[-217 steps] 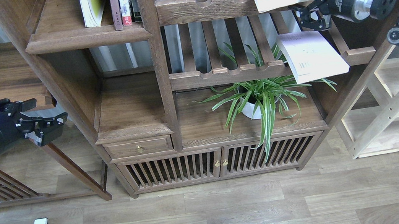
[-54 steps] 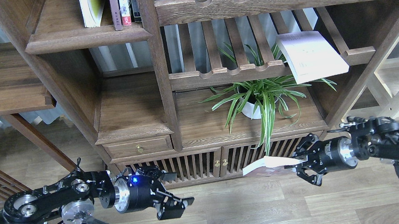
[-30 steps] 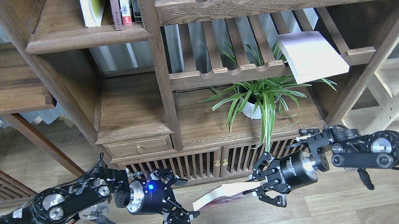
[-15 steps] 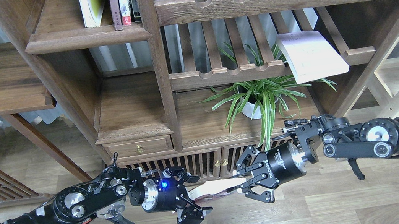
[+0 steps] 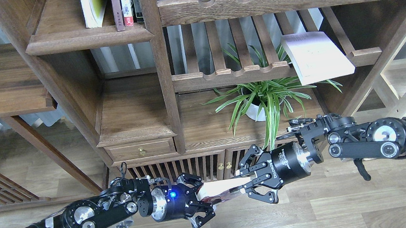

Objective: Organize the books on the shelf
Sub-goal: 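Grasp the red-covered book with the left gripper, release the right gripper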

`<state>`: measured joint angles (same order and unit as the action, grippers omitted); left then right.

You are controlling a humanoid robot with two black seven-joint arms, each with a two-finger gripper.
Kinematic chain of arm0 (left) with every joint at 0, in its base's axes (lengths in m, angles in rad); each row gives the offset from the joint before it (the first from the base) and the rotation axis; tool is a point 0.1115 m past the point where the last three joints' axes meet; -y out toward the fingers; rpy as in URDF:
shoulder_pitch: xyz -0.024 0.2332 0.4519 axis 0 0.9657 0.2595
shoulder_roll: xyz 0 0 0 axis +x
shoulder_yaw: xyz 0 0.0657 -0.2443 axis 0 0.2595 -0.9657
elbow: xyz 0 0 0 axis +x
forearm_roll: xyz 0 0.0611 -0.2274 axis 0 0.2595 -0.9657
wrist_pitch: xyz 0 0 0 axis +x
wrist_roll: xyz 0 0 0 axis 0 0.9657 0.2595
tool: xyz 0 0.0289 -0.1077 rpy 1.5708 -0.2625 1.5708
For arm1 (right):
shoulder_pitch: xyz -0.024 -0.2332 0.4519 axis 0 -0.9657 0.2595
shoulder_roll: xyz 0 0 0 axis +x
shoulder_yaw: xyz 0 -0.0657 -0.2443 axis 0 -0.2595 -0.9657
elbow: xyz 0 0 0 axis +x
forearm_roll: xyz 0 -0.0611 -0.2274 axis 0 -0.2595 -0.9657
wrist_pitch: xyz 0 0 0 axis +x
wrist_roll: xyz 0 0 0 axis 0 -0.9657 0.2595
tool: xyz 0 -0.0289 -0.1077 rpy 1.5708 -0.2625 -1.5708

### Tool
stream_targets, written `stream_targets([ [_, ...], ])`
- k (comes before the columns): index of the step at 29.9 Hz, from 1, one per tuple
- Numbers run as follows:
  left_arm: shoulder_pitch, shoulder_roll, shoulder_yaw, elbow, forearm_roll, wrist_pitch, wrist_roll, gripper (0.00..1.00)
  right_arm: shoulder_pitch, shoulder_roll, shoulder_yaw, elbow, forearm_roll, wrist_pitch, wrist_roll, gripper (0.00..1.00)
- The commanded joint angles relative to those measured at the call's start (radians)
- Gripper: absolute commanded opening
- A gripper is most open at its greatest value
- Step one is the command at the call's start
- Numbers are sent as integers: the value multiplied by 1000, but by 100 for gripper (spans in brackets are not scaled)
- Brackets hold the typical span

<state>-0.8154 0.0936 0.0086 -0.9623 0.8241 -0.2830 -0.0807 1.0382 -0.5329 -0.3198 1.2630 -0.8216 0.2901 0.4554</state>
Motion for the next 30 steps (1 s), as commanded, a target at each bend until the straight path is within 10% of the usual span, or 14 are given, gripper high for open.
stream_targets([
  [1,5,-2,-15,-9,-3,1,-4,0,0,-2,-1,-2,4,14,-1,7],
  [11,7,9,-35,-25,-52,-8,-8,0,-12,-16,8,-72,154,23,-9,66],
  [13,7,18,-45,-42,-57,-10,-16,0,-18,-18,7,-99,164,23,-6,100],
  [30,28,282,-191,-208,-138,-85,-22,0,-116,-196,39,-307,254,24,-1,100],
])
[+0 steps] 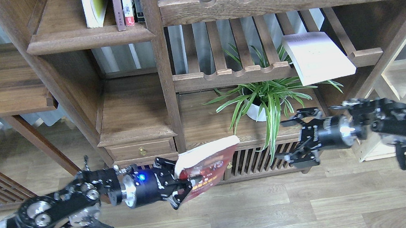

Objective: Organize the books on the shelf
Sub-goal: 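Grasp the red-covered book with the left gripper, release the right gripper, then lift the red-covered book with the left gripper up to the top shelf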

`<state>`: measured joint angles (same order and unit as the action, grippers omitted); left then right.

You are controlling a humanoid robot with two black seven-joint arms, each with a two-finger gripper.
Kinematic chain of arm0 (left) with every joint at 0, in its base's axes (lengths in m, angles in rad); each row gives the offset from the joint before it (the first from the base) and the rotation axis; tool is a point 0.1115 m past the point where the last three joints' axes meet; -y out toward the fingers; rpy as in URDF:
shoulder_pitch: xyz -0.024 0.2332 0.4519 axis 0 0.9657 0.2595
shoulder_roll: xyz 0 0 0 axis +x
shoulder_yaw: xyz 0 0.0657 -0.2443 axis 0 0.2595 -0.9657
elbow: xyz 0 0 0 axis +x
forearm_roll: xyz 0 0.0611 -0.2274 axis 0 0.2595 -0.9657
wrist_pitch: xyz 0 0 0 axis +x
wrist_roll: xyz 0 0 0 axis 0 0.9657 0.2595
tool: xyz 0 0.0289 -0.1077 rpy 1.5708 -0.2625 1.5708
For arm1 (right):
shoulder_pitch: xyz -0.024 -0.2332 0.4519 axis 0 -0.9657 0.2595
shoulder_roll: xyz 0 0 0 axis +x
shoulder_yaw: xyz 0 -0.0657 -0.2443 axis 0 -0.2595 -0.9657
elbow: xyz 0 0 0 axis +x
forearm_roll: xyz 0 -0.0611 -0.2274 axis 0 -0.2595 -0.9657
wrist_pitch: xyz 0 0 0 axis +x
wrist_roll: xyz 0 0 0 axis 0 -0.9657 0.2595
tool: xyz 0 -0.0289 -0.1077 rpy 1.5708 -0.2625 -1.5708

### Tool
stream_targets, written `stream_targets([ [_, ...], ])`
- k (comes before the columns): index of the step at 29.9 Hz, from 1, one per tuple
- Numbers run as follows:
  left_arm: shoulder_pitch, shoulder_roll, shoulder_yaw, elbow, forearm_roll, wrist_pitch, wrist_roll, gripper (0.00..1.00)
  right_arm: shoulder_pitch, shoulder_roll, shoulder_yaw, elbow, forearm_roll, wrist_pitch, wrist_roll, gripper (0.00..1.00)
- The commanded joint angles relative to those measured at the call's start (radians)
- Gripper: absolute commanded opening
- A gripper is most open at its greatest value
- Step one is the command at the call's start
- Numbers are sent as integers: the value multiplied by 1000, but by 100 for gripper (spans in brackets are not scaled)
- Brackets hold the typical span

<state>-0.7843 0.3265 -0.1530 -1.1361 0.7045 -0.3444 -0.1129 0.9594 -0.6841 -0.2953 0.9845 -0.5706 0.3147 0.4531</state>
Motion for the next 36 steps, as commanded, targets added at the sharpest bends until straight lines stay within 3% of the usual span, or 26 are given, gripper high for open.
stream_targets([
  [1,-3,69,-40,-48,-23,-34,16,0,-54,-61,25,-38,3,0,1,100],
  [11,-4,284,-151,-171,-114,-133,56,0,-269,-156,111,-184,1,-22,-4,100],
  [25,-6,565,-381,-180,-296,-144,79,0,-493,-186,110,-204,26,-410,5,100],
  [32,-13,667,-467,-198,-379,-144,84,0,-541,-196,108,-161,28,-502,19,100],
  [36,-30,701,-494,-223,-447,-144,119,0,-553,-202,108,-142,28,-525,19,100],
])
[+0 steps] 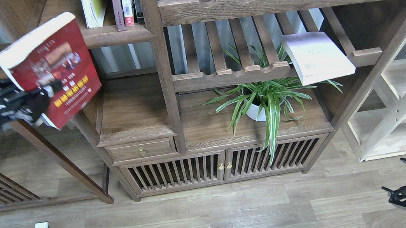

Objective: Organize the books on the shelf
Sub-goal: 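Lift the red-covered book with the left gripper up to the top shelf, then push the red-covered book upright into the top shelf slot with the left gripper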

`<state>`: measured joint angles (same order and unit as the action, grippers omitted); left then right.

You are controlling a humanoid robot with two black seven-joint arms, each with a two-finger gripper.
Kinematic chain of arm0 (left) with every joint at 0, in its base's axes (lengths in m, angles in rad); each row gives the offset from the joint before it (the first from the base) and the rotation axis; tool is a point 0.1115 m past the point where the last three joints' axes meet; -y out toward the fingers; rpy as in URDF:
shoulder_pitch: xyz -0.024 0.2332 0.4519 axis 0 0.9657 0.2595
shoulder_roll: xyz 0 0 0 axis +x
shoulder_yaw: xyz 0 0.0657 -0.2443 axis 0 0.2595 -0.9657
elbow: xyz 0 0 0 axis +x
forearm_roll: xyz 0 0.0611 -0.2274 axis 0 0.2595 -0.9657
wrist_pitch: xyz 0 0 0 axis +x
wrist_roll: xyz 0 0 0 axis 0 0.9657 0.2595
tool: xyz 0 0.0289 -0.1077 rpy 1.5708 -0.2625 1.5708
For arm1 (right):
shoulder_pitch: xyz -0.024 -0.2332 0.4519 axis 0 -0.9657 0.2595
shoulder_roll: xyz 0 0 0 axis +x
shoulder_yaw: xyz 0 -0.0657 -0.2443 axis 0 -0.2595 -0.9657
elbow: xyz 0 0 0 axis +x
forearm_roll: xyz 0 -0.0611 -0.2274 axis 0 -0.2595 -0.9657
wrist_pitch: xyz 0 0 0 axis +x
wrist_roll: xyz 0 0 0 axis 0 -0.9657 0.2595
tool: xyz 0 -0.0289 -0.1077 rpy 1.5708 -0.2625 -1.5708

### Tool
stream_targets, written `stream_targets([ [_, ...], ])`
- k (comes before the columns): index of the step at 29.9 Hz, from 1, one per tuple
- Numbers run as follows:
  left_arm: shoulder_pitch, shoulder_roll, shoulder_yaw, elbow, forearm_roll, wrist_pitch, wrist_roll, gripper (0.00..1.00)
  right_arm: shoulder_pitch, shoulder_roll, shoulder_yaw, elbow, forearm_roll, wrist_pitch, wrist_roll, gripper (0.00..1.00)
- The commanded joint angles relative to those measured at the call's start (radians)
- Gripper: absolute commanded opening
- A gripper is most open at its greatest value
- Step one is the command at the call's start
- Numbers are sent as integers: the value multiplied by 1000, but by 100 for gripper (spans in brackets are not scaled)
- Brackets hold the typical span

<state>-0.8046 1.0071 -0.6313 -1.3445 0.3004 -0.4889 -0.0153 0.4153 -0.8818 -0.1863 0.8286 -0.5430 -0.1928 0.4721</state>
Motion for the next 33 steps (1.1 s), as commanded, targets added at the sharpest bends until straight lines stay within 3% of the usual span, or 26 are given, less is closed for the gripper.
stream_targets([
  [1,-15,25,-19,-19,-61,0,29,0,-9,-8,-2,18,0,-22,2,100],
  [7,-82,42,-21,-33,-229,0,136,0,-9,-14,-12,37,-2,-45,2,100],
  [22,-295,71,5,-33,-360,0,244,0,-20,-36,-16,40,-5,-62,8,100],
  [33,-396,108,44,-32,-363,167,299,0,-17,-34,-15,40,-9,-62,8,100],
])
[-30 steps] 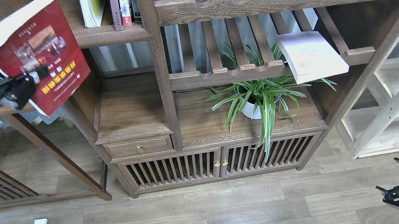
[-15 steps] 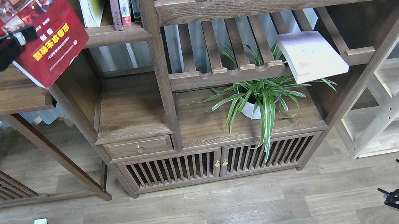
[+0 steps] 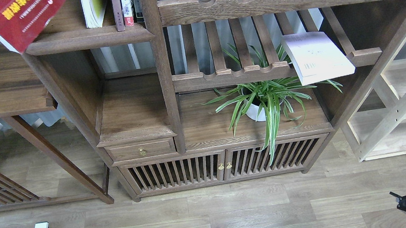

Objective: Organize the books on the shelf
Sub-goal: 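Push the red-covered book upright into the top shelf slot with the left gripper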

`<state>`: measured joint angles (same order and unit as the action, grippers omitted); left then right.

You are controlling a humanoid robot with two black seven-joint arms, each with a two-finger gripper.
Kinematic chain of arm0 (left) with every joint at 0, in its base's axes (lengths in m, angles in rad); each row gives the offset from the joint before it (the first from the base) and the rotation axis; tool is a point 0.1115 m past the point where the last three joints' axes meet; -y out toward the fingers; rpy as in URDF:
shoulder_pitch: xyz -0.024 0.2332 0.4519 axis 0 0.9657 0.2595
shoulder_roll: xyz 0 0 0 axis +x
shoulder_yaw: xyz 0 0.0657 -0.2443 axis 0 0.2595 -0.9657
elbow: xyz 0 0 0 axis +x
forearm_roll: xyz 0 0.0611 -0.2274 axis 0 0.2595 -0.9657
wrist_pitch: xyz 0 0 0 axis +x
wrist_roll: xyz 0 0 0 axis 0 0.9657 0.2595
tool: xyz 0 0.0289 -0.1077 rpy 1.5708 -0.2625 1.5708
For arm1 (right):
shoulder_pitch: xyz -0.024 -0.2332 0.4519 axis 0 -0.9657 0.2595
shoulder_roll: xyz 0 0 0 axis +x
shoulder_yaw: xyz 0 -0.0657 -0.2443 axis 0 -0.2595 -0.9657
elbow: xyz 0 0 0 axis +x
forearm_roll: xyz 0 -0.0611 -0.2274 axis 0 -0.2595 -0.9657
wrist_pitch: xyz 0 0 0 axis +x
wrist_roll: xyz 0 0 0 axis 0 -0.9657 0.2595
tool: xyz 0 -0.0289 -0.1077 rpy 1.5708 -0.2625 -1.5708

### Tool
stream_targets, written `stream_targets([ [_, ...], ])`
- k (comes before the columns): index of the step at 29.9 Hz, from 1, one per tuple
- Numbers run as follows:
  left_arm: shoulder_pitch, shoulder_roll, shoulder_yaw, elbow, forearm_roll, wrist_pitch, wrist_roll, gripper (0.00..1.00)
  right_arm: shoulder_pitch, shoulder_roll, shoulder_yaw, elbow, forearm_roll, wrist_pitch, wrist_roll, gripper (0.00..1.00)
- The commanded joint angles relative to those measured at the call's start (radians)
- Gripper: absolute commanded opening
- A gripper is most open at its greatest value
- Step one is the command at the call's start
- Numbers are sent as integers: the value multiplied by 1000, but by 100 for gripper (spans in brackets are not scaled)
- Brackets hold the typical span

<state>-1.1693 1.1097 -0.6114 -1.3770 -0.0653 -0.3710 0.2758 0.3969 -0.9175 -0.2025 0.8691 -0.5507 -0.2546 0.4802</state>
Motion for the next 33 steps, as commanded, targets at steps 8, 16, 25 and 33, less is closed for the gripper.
stream_targets([
  [8,-84,-31,97,4,9,230,6,0,0,9,3,-1,-1,-2,0,100],
  [16,-112,-177,102,29,55,397,9,0,0,8,5,-1,-3,-2,1,100],
  [25,-208,-326,202,98,73,546,16,0,-1,3,6,1,-5,-2,9,100],
  [33,-248,-395,222,150,156,621,17,0,2,6,6,-1,-6,-2,9,100],
])
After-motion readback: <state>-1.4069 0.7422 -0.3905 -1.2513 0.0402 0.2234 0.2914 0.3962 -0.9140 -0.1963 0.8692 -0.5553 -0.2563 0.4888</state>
